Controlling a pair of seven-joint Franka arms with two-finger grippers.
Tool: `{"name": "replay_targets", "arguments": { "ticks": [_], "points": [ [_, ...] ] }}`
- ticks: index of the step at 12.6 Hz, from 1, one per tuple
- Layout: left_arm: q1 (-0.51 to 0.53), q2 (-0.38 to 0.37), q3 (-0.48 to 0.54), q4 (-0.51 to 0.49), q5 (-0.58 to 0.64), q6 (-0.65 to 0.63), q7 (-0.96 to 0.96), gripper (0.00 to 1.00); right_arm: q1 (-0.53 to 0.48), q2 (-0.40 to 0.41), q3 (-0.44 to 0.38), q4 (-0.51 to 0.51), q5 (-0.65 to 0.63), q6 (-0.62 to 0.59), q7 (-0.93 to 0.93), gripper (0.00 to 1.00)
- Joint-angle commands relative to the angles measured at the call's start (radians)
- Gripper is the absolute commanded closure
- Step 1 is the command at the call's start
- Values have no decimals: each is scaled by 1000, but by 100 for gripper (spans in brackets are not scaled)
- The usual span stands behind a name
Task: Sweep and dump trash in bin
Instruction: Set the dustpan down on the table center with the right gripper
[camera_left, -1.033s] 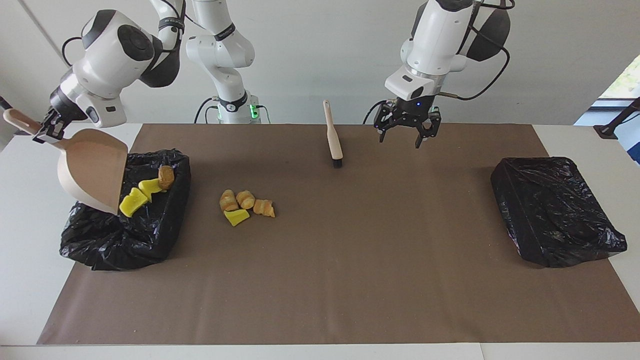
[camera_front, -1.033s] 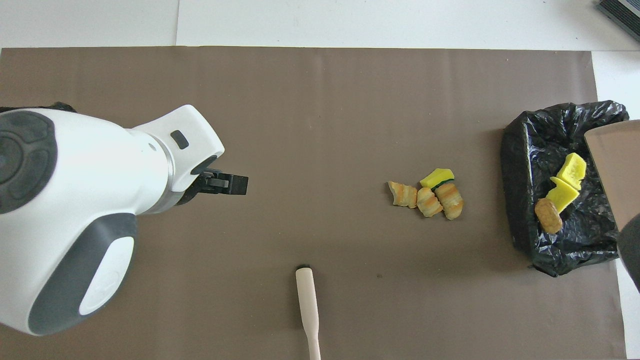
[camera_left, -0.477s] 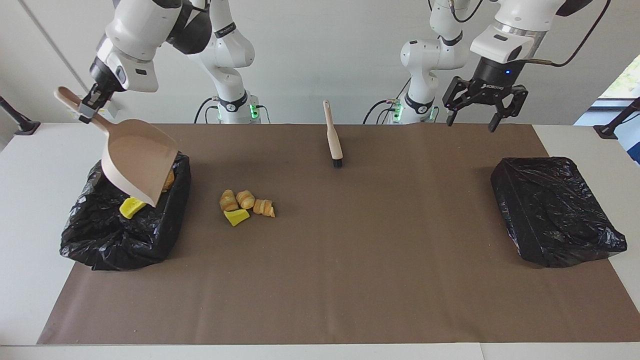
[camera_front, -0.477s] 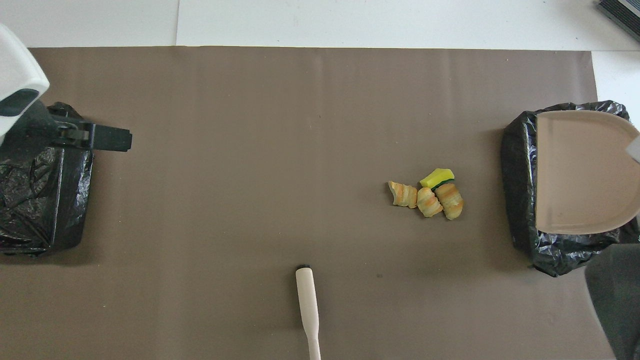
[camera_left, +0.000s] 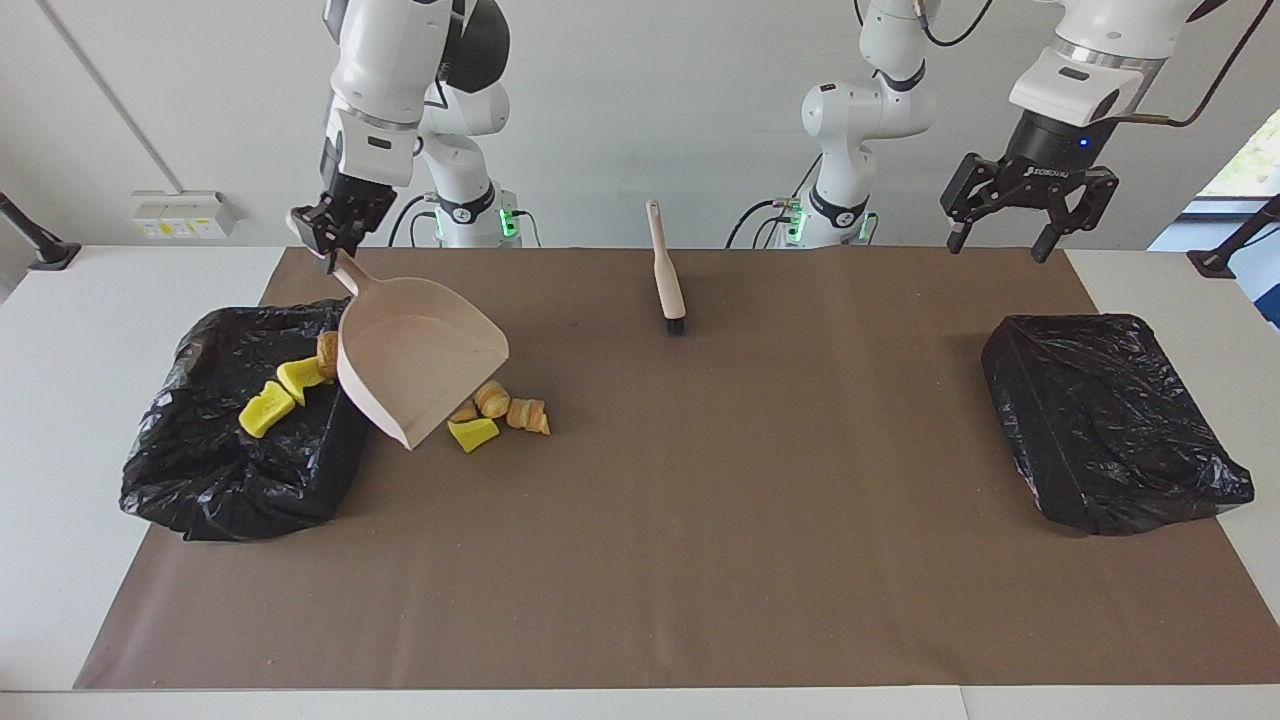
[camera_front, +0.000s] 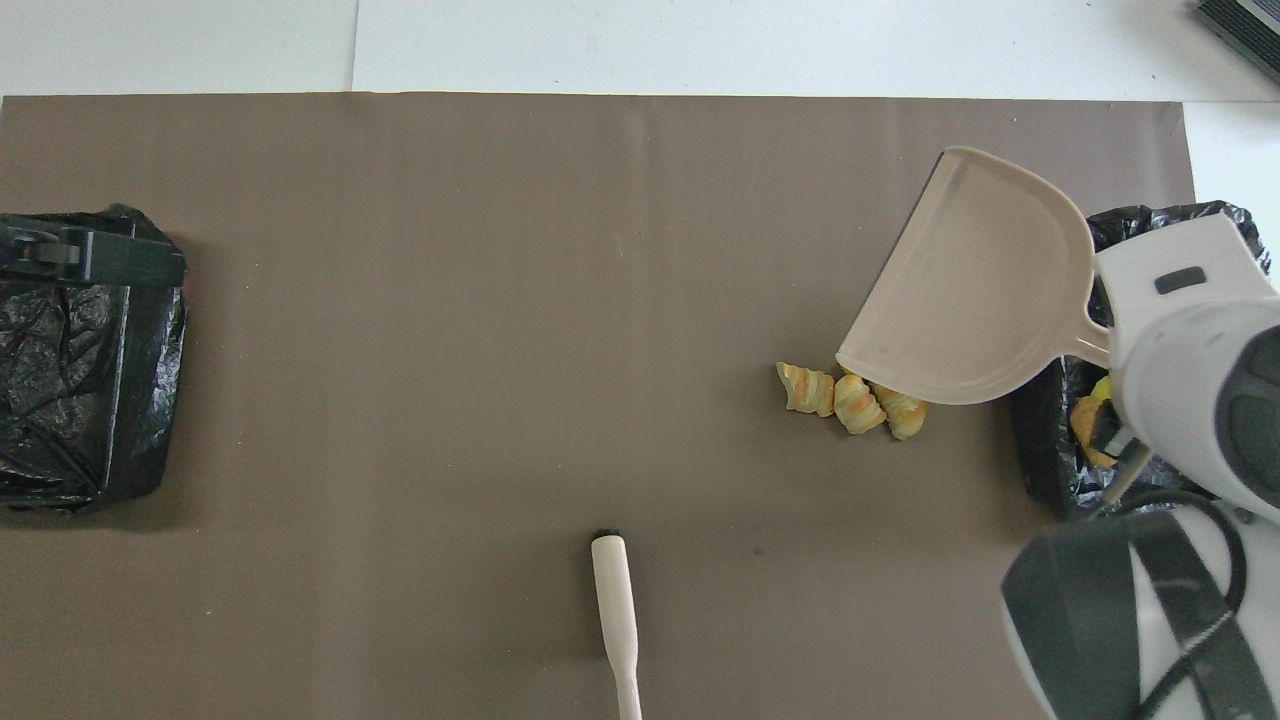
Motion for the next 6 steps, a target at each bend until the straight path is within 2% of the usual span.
{"name": "replay_targets", "arguments": {
  "ticks": [1, 4, 6],
  "points": [
    [49, 16, -14, 33, 17, -20, 57, 0, 44, 151, 54, 102, 55, -1, 308, 100],
    [21, 12, 75, 33, 17, -29, 58, 0, 179, 318, 54, 177, 66, 20, 706, 100],
    [-86, 13, 177, 33, 17, -39, 58, 0, 207, 462, 56, 330, 91, 22, 881, 100]
  ]
}}
